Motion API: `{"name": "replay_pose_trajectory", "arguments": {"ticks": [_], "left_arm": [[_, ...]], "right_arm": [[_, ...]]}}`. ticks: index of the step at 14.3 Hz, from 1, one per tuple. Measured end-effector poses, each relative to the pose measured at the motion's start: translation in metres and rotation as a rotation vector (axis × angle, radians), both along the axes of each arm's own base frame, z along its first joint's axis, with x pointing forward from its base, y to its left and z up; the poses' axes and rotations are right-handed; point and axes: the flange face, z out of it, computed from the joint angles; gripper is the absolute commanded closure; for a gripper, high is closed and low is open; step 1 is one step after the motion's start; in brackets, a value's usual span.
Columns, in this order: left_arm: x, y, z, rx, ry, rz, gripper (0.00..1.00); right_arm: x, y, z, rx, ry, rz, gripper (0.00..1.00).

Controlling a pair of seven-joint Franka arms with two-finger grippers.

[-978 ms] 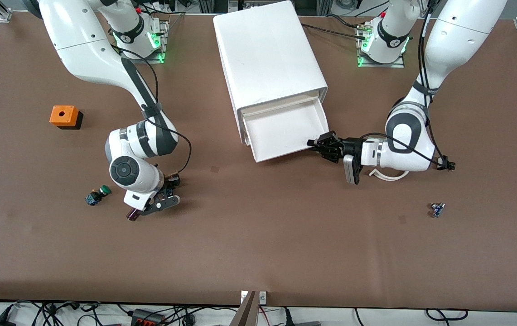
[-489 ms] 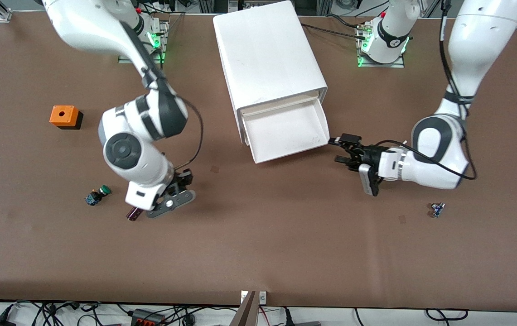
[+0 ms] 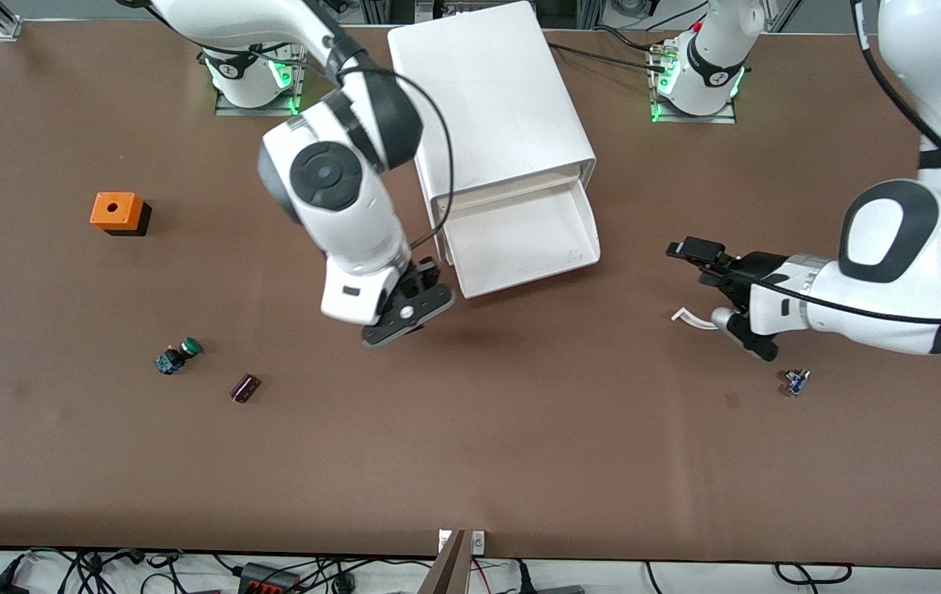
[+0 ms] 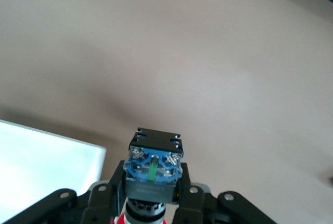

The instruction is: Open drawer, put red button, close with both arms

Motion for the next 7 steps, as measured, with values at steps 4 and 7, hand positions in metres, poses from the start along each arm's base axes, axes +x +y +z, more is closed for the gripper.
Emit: {"name": "replay_pose_trajectory", "arguments": {"ticks": [4, 7], "left_arm": [[0.009, 0.03, 0.05, 0.3, -0.123, -0.017, 0.0], [0.021, 0.055, 0.085, 0.34, -0.213, 0.029, 0.0]], "right_arm": [[-0.056, 0.077, -0.005, 0.035, -0.003, -0.022, 1.0], [-0.073, 0.103, -0.036, 0.027, 0.013, -0.001, 1.0]]}}
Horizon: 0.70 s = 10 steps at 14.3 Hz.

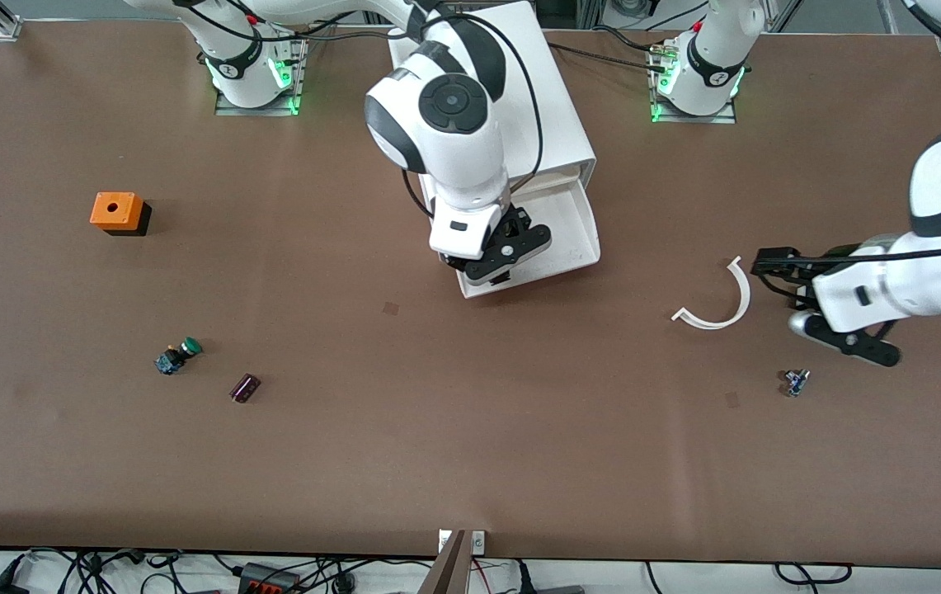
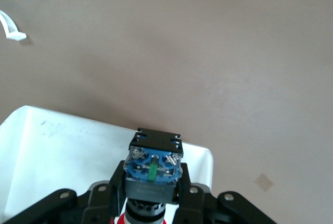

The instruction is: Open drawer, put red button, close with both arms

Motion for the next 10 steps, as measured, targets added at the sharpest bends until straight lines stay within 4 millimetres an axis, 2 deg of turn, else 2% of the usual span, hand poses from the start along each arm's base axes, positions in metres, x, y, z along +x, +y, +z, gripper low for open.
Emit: {"name": "replay_pose_trajectory", "arguments": {"ticks": [2, 5, 8, 10], "left_arm": [[0.004, 0.013, 0.006, -0.001, -0.025, 0.022, 0.0], [0.006, 0.013, 0.002, 0.002, -0.022, 0.034, 0.0], [0.007, 0.012, 0.001, 0.002, -0.022, 0.035, 0.0], [0.007, 0.012, 0.001, 0.002, -0.023, 0.035, 0.0]], "right_arm": [[-0.012, 0.016, -0.023, -0.009, 0.014, 0.007, 1.0], [-0.021, 0.028, -0.05, -0.03, 0.037, 0.014, 1.0], [-0.026, 0.032, -0.068, -0.046, 0.052, 0.021, 1.0], [-0.028, 0.034, -0.072, -0.039, 0.072, 0.015, 1.0]]}}
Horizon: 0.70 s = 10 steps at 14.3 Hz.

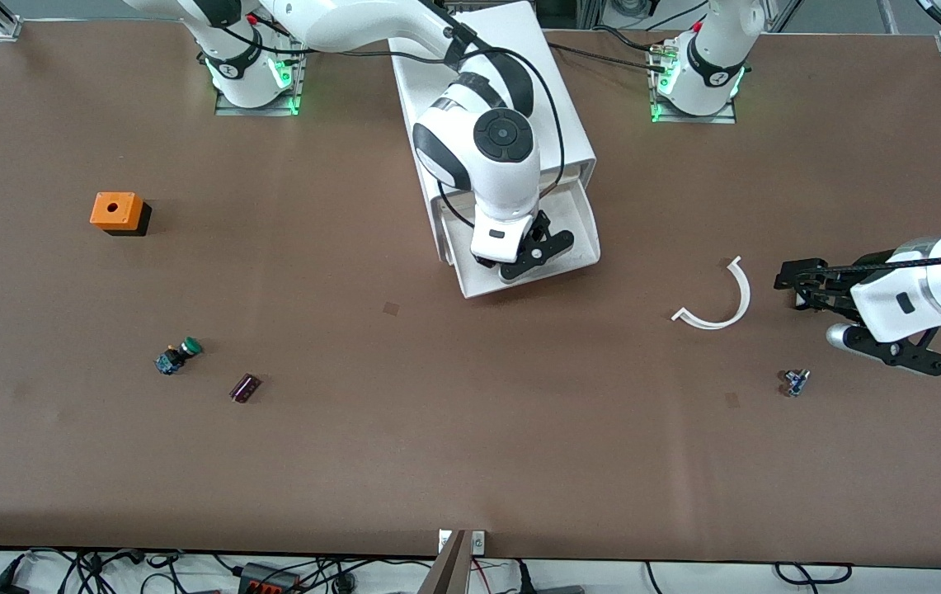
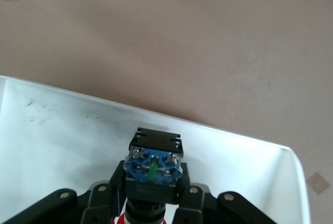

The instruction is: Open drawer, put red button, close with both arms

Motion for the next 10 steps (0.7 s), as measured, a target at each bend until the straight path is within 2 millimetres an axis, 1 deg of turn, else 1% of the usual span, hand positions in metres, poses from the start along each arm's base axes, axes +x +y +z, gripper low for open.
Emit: {"name": "replay_pose_trajectory", "arguments": {"ticks": [6, 9, 10], "left_arm": [[0.0, -0.001, 0.0, 0.006, 0.002, 0.025, 0.0], [0.0, -0.002, 0.0, 0.009, 0.003, 0.033, 0.0], [0.0, -0.002, 0.0, 0.01, 0.003, 0.037, 0.0]], "right_arm": [[-0.008, 0.005, 0.0, 0.0, 0.025, 0.004, 1.0], [-0.013, 0.003, -0.004, -0.035, 0.055, 0.008, 1.0], [-0.014, 0.002, -0.005, -0.042, 0.061, 0.008, 0.81]]}}
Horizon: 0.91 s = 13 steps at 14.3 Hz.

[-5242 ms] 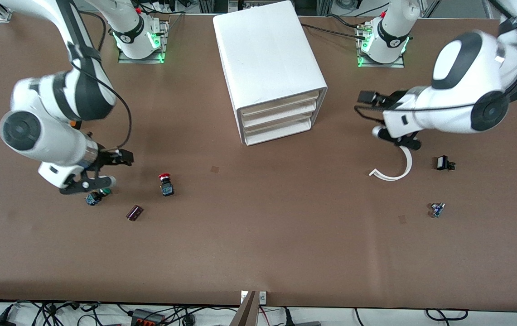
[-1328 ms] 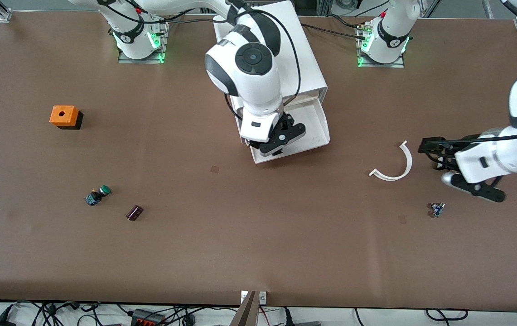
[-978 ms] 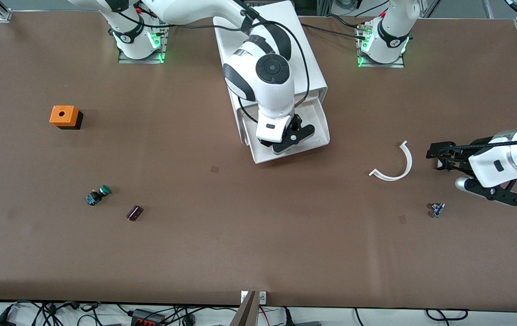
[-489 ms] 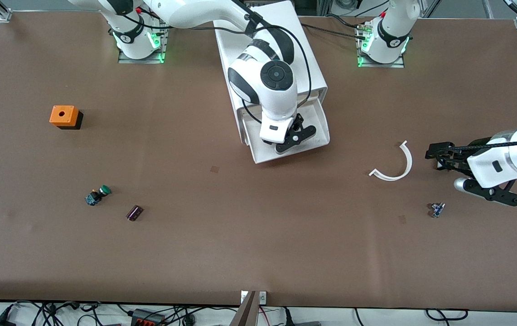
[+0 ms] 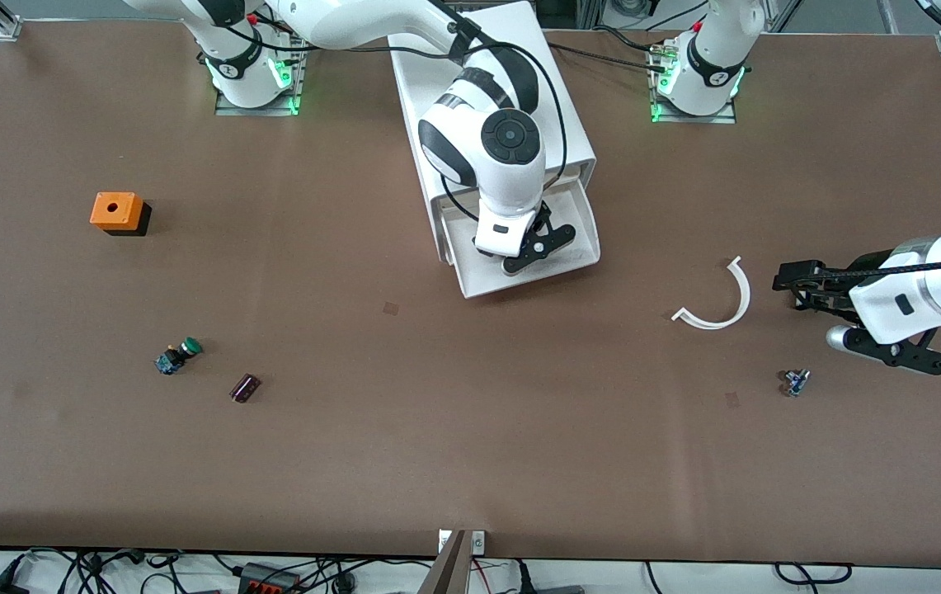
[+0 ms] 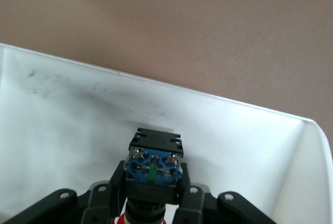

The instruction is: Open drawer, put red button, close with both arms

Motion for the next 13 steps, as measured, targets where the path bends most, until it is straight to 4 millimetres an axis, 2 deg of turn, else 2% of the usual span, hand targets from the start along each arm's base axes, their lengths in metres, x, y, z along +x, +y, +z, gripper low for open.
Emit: {"name": "replay_pose_trajectory", "arguments": {"ticks": [1, 2, 6, 8, 10, 11, 13], "left_arm": [[0.0, 0.0, 0.0, 0.002, 0.001, 0.007, 0.0], [0.0, -0.001, 0.0, 0.004, 0.002, 0.016, 0.0], [0.0, -0.004, 0.0, 0.012, 0.005, 0.047, 0.0], [0.0, -0.004, 0.0, 0.012, 0.005, 0.048, 0.0], [0.0, -0.009, 0.0, 0.017, 0.008, 0.063, 0.0], [0.0, -0.015, 0.0, 0.02, 0.009, 0.092, 0.0], [0.005, -0.036, -0.001, 0.007, -0.013, 0.18, 0.0]], "right_arm": [[0.0, 0.0, 0.0, -0.003, 0.002, 0.0, 0.22], [0.0, 0.0, 0.0, -0.003, 0.002, 0.0, 0.0], [0.002, 0.001, 0.008, 0.009, -0.009, -0.026, 0.0], [0.009, 0.001, 0.024, 0.032, -0.031, -0.082, 0.0], [0.025, -0.006, 0.052, 0.065, -0.072, -0.147, 0.0], [0.04, -0.018, 0.068, 0.076, -0.095, -0.182, 0.0], [0.082, -0.066, 0.092, 0.069, -0.107, -0.264, 0.0]]}}
